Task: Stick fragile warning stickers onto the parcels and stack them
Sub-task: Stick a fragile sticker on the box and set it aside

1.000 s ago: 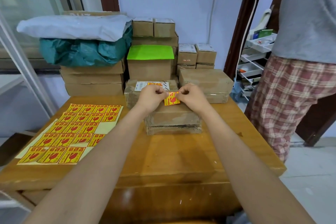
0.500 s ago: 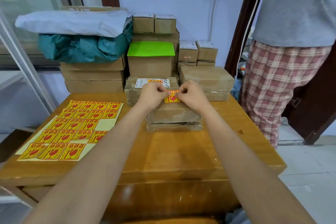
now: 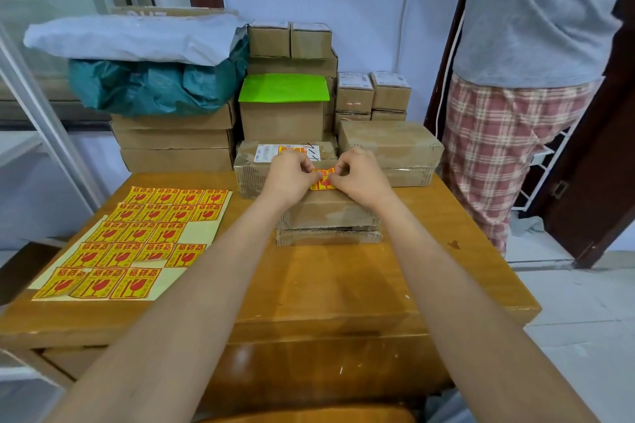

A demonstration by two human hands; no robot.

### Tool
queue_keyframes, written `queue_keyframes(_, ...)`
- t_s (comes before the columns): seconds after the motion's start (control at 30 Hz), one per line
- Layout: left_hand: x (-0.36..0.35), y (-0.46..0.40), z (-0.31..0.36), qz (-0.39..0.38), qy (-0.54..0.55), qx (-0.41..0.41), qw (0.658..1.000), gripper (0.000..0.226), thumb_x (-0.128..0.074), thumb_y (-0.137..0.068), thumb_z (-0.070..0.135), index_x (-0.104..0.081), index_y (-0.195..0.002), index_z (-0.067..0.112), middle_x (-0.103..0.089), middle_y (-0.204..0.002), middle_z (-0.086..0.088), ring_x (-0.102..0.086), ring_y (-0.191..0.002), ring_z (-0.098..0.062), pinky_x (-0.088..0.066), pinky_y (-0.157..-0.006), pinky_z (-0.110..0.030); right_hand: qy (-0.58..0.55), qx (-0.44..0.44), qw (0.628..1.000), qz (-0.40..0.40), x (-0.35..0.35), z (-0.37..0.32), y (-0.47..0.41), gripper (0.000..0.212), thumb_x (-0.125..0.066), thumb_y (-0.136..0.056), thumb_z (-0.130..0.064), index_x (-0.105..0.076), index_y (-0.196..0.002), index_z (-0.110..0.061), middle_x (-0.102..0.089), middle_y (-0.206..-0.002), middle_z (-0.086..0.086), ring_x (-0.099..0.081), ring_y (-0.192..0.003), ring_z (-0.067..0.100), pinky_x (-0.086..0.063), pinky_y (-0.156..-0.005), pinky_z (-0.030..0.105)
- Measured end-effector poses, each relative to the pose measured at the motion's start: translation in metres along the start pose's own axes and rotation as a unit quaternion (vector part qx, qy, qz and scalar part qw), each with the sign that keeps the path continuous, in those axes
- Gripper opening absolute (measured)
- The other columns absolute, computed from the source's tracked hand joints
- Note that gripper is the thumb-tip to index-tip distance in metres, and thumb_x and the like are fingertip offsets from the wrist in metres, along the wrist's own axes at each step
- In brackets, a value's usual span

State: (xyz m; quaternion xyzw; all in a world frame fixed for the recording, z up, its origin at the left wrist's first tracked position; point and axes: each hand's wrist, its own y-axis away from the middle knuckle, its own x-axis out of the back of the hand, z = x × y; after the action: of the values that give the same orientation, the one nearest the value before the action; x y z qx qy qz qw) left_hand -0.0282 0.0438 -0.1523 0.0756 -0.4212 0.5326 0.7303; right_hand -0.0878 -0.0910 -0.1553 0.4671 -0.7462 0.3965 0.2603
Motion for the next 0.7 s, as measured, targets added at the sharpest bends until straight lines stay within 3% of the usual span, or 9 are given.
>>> queue_keyframes(0.3,-0.002,-0.0004,-0.0019,0.005,-0.019,-0.023,1.0,0.014,-0.069,-0.083,0.016,-0.058,-0.076,0.01,-0.049,-0.094,-0.006,-0.044,-0.085,-0.015,-0.025,-0.065,-0.018,-0.004,-0.004,1.0,0.012,0.0008,-0.0004,-0.0015,0.014,-0.068,-0.078,-0.017,-0.056,-0.084,-0.012,-0.049,-0.092,0.0,-0.043,-0.096,0.018,-0.039,-0.078,0.03)
queue_keyframes(0.5,-0.0039,-0.0021,-0.0041,0.012,-0.017,-0.022,1.0,0.017,-0.07,-0.084,0.02,-0.067,-0.089,0.004,-0.05,-0.097,-0.005,-0.049,-0.09,-0.017,-0.032,-0.073,-0.02,-0.024,0.006,1.0,0.004,-0.0006,0.0003,0.0,0.029,-0.066,-0.079,-0.016,-0.054,-0.104,-0.008,-0.053,-0.098,0.0,-0.046,-0.103,0.021,-0.043,-0.088,0.038)
queue_keyframes(0.7,-0.0059,-0.0038,-0.0051,0.022,-0.03,-0.017,0.999,0.017,-0.071,-0.082,0.02,-0.067,-0.092,0.008,-0.058,-0.106,-0.011,-0.053,-0.1,-0.024,-0.038,-0.084,-0.028,-0.007,0.022,1.0,-0.017,-0.0002,0.0035,-0.0016,0.028,-0.067,-0.08,-0.021,-0.061,-0.107,-0.013,-0.057,-0.109,0.007,-0.045,-0.11,0.025,-0.04,-0.095,0.042)
